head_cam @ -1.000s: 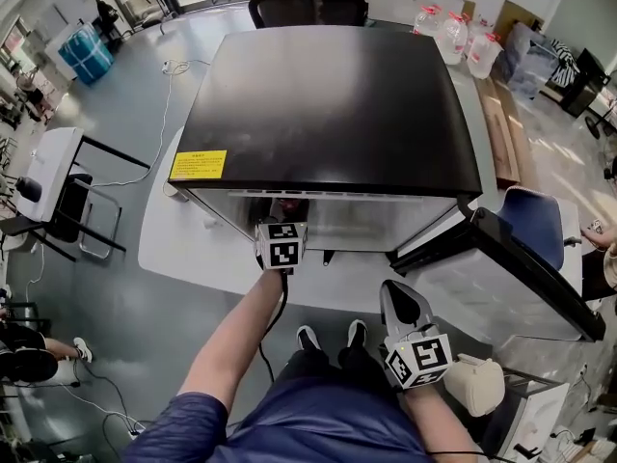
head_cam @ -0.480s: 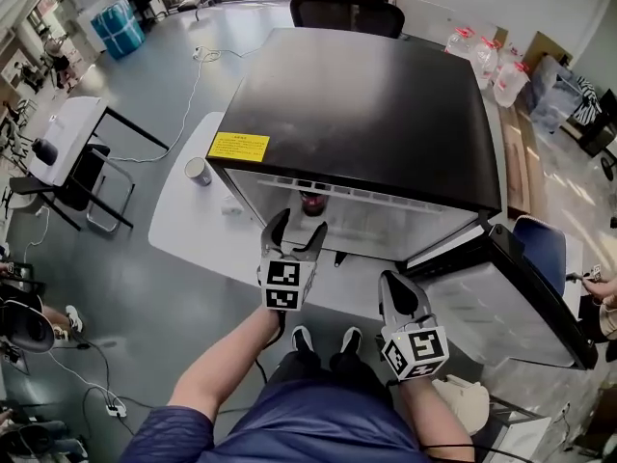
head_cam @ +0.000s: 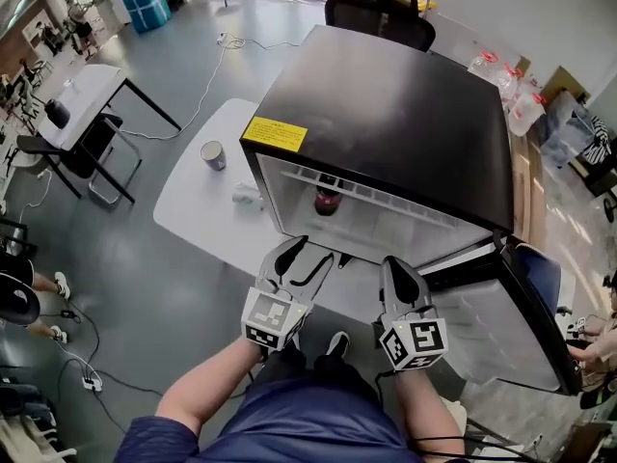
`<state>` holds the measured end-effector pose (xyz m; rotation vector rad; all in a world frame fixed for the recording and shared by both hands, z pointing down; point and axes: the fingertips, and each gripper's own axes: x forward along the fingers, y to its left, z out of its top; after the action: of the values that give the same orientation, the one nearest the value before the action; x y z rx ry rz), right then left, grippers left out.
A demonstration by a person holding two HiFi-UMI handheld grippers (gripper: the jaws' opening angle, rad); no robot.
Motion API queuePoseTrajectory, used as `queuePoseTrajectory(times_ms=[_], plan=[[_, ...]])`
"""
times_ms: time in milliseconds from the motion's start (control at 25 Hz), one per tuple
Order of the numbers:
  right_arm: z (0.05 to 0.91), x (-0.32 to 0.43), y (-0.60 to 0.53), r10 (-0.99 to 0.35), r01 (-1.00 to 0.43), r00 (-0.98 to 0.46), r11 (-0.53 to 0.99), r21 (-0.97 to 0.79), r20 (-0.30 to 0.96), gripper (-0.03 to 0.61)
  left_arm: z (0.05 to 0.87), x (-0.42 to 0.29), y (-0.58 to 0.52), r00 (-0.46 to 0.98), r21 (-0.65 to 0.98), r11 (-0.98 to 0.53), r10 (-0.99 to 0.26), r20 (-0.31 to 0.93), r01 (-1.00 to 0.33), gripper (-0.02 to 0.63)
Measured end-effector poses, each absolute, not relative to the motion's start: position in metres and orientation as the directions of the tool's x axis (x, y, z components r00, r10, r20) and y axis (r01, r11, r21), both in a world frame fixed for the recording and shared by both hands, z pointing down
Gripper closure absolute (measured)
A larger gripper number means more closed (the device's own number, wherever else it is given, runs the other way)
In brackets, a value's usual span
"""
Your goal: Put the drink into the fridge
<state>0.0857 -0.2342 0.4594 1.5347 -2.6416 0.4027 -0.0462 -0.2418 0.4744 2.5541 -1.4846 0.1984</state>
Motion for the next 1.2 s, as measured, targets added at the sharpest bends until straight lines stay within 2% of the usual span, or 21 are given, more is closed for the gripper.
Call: queuePoseTrajectory(times_ms=[200,440,920,1200], plan=[[0.442,0.072,-0.240,-0.833,-0.842,-0.534,0.508,-0.182,0.146,0.572,0.459,-0.056,-0.226,0.478,0.148,-0.457,-0.861,0.173,-0.877,0.511],[0.414,0.059,-0.241,-0.823,-0.826,-0.560,0.547,-0.139,0.090,0.572,0.431,-0.079,-0.228,0.414,0.089,-0.407,-0.904,0.104,-0.909,0.603],[0.391,0.049,-0.241,-0.821,-0.820,-0.570,0.567,-0.079,0.023,0.572,0.396,-0.128,-0.238,0.287,0.062,-0.284,-0.958,0.032,-0.957,0.609],[0.391,0.049,-0.243,-0.826,-0.825,-0.563,0.561,-0.069,0.025,0.572,0.397,-0.137,-0.239,0.268,0.117,-0.263,-0.963,0.030,-0.958,0.609]])
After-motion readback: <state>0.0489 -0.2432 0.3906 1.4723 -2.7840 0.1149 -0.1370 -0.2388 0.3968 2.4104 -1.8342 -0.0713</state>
